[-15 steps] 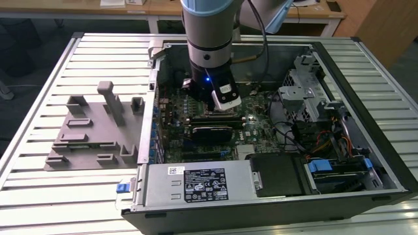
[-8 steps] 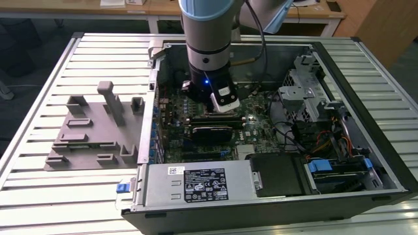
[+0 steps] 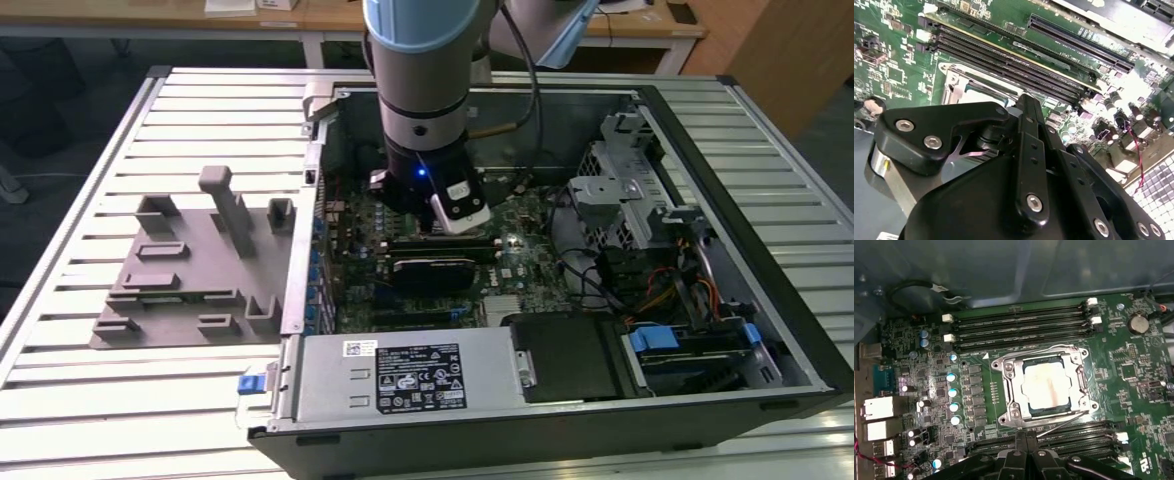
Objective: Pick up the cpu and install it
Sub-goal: 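Install the second cpu locking lever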
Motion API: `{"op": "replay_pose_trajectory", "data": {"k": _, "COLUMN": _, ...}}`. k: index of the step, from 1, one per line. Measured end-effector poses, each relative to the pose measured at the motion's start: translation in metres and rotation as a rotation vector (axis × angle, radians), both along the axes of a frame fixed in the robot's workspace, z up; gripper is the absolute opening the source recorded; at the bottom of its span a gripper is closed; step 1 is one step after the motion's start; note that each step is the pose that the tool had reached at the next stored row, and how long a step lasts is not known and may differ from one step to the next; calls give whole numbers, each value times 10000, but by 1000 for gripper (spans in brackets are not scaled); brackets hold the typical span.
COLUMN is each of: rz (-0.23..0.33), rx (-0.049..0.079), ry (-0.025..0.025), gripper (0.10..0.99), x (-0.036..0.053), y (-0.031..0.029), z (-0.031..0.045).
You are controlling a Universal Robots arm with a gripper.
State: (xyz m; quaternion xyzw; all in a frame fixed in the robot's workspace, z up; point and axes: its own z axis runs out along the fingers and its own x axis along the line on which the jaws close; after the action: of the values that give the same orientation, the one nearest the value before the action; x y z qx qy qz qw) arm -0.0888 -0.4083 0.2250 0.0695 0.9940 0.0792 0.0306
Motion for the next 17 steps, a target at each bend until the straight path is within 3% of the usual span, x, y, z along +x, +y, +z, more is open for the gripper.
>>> {"op": "replay_pose_trajectory", "data": {"k": 11, "rz": 89, "rx": 22, "ry": 0, "gripper": 106, "x": -1, "y": -12, "z": -51}}
{"op": "replay_pose_trajectory", "data": {"k": 17, "rz": 91, "rx": 274, "ry": 0, "gripper": 106, "x": -30, "y": -28, "z": -88}}
